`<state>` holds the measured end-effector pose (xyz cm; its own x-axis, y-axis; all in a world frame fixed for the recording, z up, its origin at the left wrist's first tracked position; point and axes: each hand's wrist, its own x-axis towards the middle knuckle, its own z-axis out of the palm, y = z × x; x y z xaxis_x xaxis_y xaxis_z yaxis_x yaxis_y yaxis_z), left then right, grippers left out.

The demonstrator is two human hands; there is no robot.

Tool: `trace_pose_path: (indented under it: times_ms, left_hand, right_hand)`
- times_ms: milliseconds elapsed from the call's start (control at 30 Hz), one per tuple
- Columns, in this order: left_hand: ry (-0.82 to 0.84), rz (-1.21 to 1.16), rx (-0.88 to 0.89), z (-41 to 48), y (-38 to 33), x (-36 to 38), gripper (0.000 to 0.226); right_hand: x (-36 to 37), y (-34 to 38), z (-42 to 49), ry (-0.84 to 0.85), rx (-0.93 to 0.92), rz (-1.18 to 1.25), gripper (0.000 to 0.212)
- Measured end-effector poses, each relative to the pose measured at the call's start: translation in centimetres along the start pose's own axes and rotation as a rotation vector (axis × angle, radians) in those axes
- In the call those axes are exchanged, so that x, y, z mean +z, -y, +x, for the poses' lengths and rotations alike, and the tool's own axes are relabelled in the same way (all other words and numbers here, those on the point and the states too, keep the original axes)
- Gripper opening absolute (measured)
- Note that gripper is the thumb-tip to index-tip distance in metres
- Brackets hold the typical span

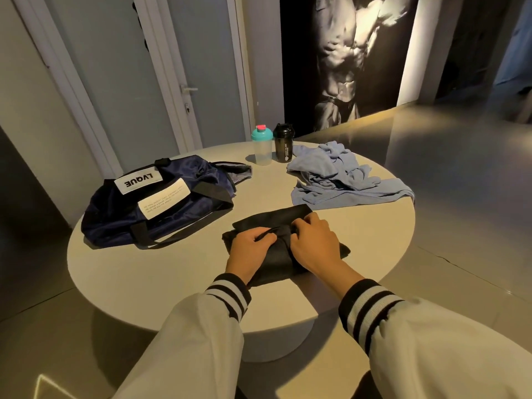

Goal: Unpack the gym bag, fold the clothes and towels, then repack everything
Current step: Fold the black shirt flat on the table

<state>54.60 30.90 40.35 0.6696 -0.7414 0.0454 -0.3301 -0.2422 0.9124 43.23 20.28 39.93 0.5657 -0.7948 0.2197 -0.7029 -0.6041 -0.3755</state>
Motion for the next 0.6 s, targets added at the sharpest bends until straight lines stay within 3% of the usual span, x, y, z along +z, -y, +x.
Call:
trace_pose_path:
  times_ms: [167,400,600]
  left_hand:
    - [-0.075,0.123,0.017,0.5,1.8,-0.2,0.028]
    - [-0.12,0.207,0.05,1.5,1.8,-0.8,0.035]
    - [-0.079,0.173,0.072,1.9,3.0,-1.9,0.033]
  right_hand:
    - [-0.2,-1.4,0.4,0.005,0.068,-0.018,0.031]
    - [0.5,-1.0,1.8,-0.026,0.014,0.102,0.017]
    - [0.3,-0.1,2.2,-0.108,-0.091,0.078,0.042]
